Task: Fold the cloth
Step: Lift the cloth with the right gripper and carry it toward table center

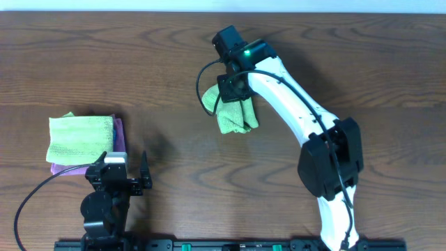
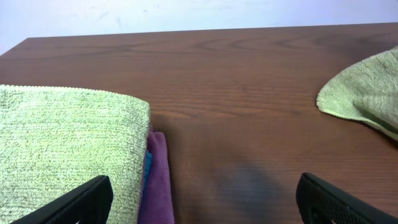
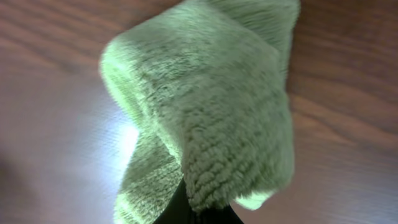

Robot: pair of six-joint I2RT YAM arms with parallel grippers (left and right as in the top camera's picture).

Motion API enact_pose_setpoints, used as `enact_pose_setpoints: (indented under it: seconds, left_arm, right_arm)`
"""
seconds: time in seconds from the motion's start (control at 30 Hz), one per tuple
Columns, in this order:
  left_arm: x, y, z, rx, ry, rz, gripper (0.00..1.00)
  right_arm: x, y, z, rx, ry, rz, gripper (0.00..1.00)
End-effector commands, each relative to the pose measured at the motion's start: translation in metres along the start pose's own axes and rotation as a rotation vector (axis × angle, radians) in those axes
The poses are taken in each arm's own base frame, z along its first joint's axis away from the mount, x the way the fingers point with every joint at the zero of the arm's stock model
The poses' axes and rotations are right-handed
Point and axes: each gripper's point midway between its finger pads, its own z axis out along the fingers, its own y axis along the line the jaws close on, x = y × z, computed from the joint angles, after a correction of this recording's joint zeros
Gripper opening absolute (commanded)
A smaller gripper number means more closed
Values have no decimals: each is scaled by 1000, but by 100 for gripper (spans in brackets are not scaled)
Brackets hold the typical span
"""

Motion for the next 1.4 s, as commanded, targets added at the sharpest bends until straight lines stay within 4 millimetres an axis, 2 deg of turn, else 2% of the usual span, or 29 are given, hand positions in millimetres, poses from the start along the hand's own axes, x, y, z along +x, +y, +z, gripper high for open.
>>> enact_pose_setpoints:
  seconds: [0.0, 0.13, 0.33, 0.57, 0.6, 0.63, 0.67, 0.73, 0.77, 0.9, 1.07, 1.17, 1.23, 1.37]
  left_arm:
    - [11, 1, 3, -9, 26, 18, 95]
    - [11, 1, 3, -9, 26, 18, 95]
    - [11, 1, 3, -9, 26, 18, 95]
    - [11, 1, 3, -9, 26, 18, 95]
    - [11, 1, 3, -9, 26, 18, 95]
    - [11, 1, 3, -9, 26, 18, 95]
    - [11, 1, 3, -9, 26, 18, 95]
    - [11, 1, 3, -9, 26, 18, 95]
    - [11, 1, 3, -9, 26, 18, 95]
    - [11, 1, 3, -9, 26, 18, 95]
    - [11, 1, 3, -9, 26, 18, 95]
    - [11, 1, 3, -9, 26, 18, 95]
    - [11, 1, 3, -9, 26, 18, 95]
    - [11, 1, 3, -8, 26, 17, 95]
  right_arm:
    - [-15, -22, -3, 140, -69, -19, 1]
    - [-24, -46, -5, 216, -96, -12, 1]
    - [-33, -72, -5, 229, -108, 45, 1]
    - [-45, -86, 0, 230, -140, 80, 1]
    - [-47, -86, 0, 228, -146, 82, 4]
    - [-49, -86, 0, 227, -152, 83, 15]
    - [-50, -86, 0, 225, -160, 85, 35]
    - [-54, -86, -1, 223, -175, 87, 51]
    - [-56, -85, -1, 222, -182, 88, 56]
    - [-56, -84, -1, 216, -181, 89, 62]
    - [-37, -73, 4, 143, -95, 100, 72]
    - [-31, -74, 4, 146, -72, 128, 79]
    - [-31, -81, 3, 182, -79, 145, 83]
    - [-35, -97, 1, 244, -101, 164, 85]
